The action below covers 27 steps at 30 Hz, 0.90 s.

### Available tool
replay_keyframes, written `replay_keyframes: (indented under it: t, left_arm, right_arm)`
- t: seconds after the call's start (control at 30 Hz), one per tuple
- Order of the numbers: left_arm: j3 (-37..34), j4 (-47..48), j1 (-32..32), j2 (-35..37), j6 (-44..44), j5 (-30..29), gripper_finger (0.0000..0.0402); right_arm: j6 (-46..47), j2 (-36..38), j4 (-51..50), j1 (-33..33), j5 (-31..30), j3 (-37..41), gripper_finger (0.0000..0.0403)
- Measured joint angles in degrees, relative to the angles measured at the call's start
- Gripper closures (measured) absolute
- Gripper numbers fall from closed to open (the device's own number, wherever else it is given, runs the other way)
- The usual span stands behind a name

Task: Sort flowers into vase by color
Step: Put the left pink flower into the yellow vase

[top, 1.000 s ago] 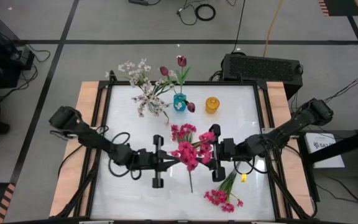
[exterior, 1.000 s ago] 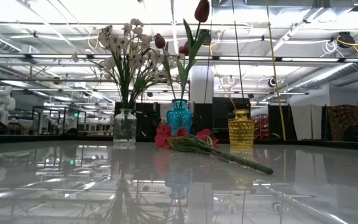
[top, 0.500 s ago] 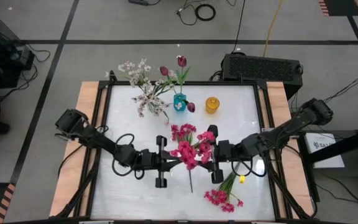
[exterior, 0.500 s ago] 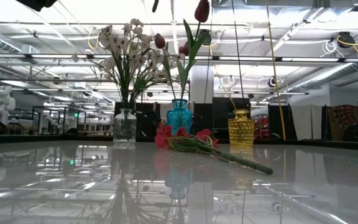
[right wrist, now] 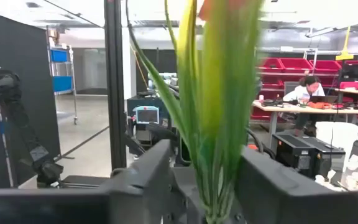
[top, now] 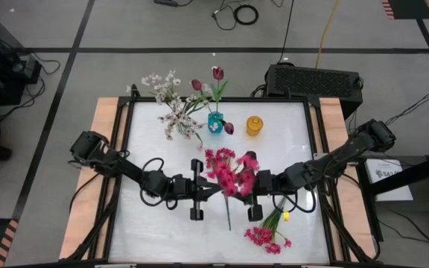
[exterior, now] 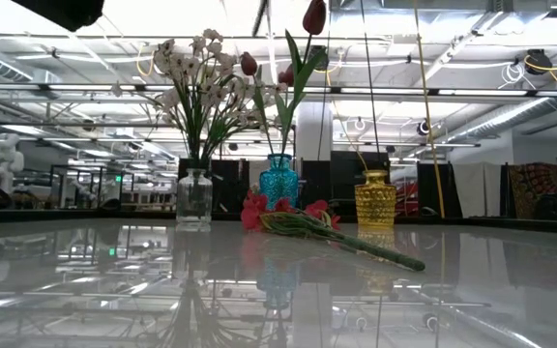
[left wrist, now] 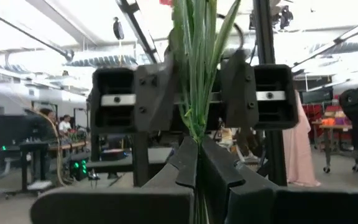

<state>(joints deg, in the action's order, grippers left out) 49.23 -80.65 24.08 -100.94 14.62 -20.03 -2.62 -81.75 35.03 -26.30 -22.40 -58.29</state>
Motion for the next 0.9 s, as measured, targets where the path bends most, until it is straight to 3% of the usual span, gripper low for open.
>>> replay_keyframes:
  t: [0.23,0.37,0.53,0.7,0.83,0.9]
  left_arm:
    - [0.0,0.8,-0.3,-0.2,-0.7,0.1,0.0387]
    - [0.0,3.7,0.6,0.3,0.5,-1.0,0.0340]
    - [0.0,10.1,3.2,2.5,-0.7,-10.4,0.0226]
    - [0.0,10.7,6.4,6.2,1.0,-21.0,0.0128]
    - [0.2,11.5,7.2,9.3,-0.5,-21.0,0.0092]
    - [1.4,16.6,7.2,10.9,-5.0,-20.3,0.0088]
  right_arm:
    - [-0.3,0.0,-0.9,0.4,-0.2,0.0,0.0386]
    - [0.1,0.4,-2.1,0.3,0.0,0.0,0.0383]
    - [0.4,2.4,-6.6,-0.2,-0.1,0.0,0.0395]
    - [3.8,4.7,-12.7,-0.4,-0.1,0.0,0.0395]
    - [7.0,4.7,-20.7,-0.4,-0.1,-2.3,0.0393]
    - [9.0,3.4,-27.4,-0.4,-0.2,-5.7,0.0393]
